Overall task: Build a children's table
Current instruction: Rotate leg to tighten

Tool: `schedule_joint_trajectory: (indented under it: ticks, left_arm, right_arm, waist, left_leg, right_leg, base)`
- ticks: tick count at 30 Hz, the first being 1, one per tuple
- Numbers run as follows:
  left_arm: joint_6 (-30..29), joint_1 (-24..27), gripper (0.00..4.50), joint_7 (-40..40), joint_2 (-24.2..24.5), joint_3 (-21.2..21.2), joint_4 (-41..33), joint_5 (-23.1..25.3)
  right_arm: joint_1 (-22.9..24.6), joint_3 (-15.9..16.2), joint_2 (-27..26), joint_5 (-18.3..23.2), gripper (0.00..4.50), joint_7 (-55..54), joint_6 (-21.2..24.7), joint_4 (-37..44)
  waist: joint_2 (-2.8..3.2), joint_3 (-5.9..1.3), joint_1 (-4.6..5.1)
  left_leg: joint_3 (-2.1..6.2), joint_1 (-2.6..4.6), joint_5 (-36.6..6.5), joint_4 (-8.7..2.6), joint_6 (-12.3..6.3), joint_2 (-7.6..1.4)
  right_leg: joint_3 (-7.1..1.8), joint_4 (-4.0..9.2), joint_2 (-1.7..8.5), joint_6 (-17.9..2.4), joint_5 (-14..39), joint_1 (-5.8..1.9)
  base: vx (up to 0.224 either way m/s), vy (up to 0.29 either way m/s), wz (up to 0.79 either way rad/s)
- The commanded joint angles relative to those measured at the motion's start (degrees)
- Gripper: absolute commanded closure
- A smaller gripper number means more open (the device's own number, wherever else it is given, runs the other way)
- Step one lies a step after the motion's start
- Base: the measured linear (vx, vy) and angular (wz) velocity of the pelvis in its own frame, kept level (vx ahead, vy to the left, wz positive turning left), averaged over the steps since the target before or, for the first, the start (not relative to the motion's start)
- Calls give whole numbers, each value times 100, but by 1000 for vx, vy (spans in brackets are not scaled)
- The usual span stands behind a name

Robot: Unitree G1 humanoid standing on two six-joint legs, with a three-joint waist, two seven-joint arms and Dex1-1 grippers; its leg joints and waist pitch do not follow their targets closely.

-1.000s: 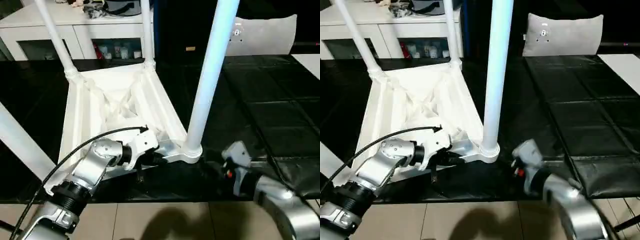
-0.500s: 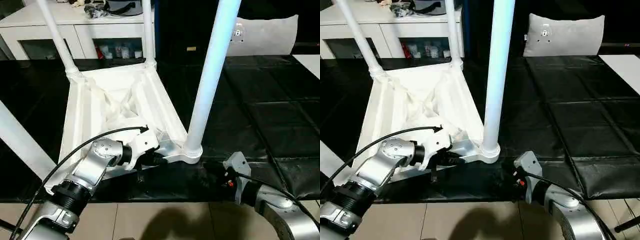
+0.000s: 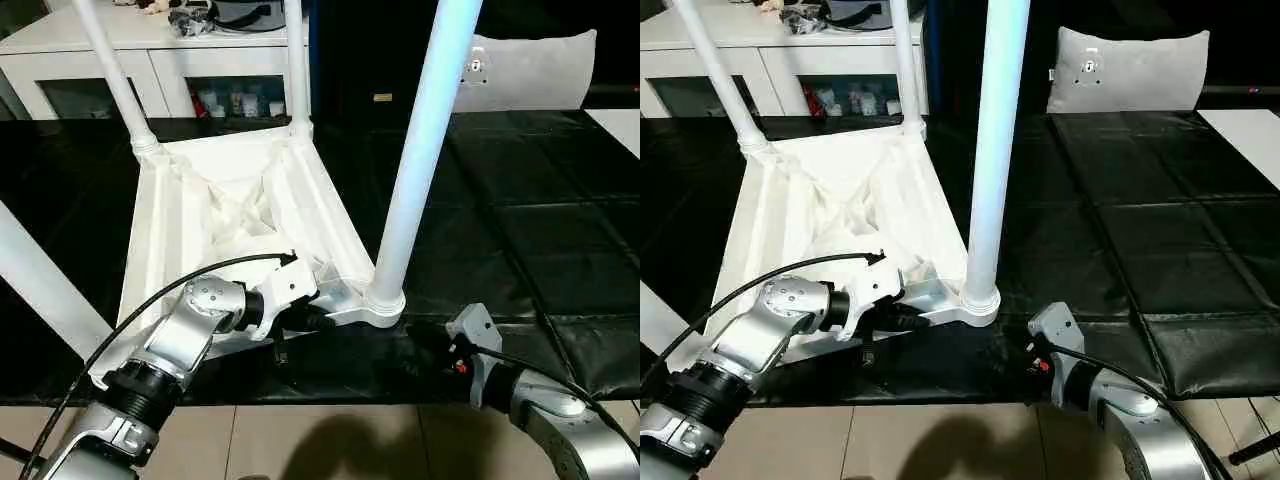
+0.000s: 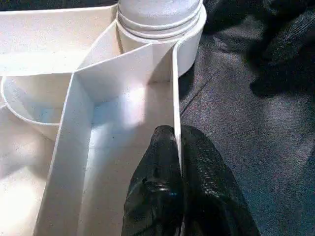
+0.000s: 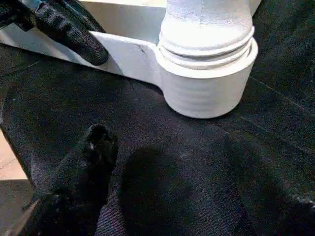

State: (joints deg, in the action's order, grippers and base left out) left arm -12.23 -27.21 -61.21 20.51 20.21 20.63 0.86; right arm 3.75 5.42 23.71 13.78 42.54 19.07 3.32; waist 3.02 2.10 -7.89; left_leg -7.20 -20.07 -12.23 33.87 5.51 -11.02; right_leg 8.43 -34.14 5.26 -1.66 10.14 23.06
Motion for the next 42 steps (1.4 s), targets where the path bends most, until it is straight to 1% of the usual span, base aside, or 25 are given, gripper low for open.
schedule_joint_trajectory:
  ticks: [1,26,42]
  left_arm:
    - [54,-30,450,-91,48,54,52,13]
    - [54,-30,450,-91,48,54,52,13]
    - [54,-30,450,-91,48,54,52,13]
  right_arm:
    - [-36,-4,27,-21,78,29,-66,31]
    - [-36,-4,27,-21,78,29,-66,31]
    - [-36,-4,27,-21,78,29,-66,31]
  waist:
    - [-129,-329,-13]
    - [-131,-338,-17]
    - [-127,-340,-18]
  left_leg:
    - [-66,-108,-421,-359,-496,-155]
    - [-67,-116,-343,-348,-514,-149]
    - [-67,-108,-349,-346,-515,-154]
  right_leg:
    - [-361,474,378,-418,1623,-408]
    - [-362,459,377,-440,1524,-416]
    - [-361,457,375,-441,1540,-413]
  base:
    - [0,0,0]
    - [0,0,0]
    - [0,0,0]
